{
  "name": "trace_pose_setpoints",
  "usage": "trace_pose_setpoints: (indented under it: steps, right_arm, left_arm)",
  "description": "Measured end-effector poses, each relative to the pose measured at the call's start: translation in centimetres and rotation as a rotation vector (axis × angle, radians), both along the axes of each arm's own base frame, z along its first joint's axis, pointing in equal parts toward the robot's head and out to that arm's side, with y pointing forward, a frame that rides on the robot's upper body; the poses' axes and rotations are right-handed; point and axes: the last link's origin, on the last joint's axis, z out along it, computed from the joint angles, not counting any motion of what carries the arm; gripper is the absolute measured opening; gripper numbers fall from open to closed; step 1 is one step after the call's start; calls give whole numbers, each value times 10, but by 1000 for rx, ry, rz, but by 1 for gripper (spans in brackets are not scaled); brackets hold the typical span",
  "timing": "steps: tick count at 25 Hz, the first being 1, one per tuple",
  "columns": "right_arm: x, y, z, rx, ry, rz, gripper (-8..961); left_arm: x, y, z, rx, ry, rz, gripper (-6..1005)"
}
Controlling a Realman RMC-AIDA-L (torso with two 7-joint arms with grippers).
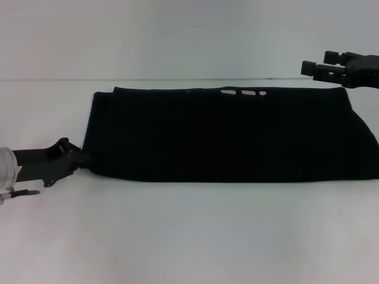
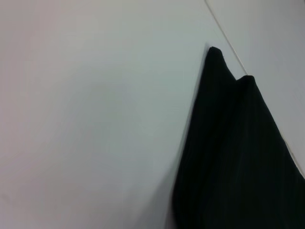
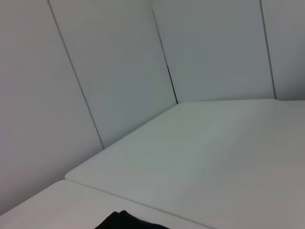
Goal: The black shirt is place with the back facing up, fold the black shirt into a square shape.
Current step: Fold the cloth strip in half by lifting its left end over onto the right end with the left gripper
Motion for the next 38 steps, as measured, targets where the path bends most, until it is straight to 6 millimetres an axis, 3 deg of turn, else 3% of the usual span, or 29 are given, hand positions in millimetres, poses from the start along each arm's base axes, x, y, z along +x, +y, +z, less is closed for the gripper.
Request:
trace_pose_setpoints:
  steps: [2, 7, 21, 30, 34, 38]
  right_arm:
    - [0, 0, 0, 0, 0, 0, 909]
    - [-1, 1, -1, -3, 2, -2, 909]
    - [-8, 0, -12, -17, 44, -5, 908]
    - [-16, 4, -26, -4, 52, -7, 908]
    - [-19, 7, -27, 5, 48, -9, 908]
    - [-19, 9, -25, 17, 52, -15, 908]
  left_arm:
    - [-1, 0, 0, 2, 7, -2, 136]
    - [-3, -3, 2, 0, 38, -47, 26]
    - [-26, -29, 25, 2, 150, -170, 61]
    - [-66, -78, 76, 101, 166, -89, 83]
    - [-72, -94, 90, 104, 177, -81, 93]
    - [-67, -97, 96, 86, 155, -109, 103]
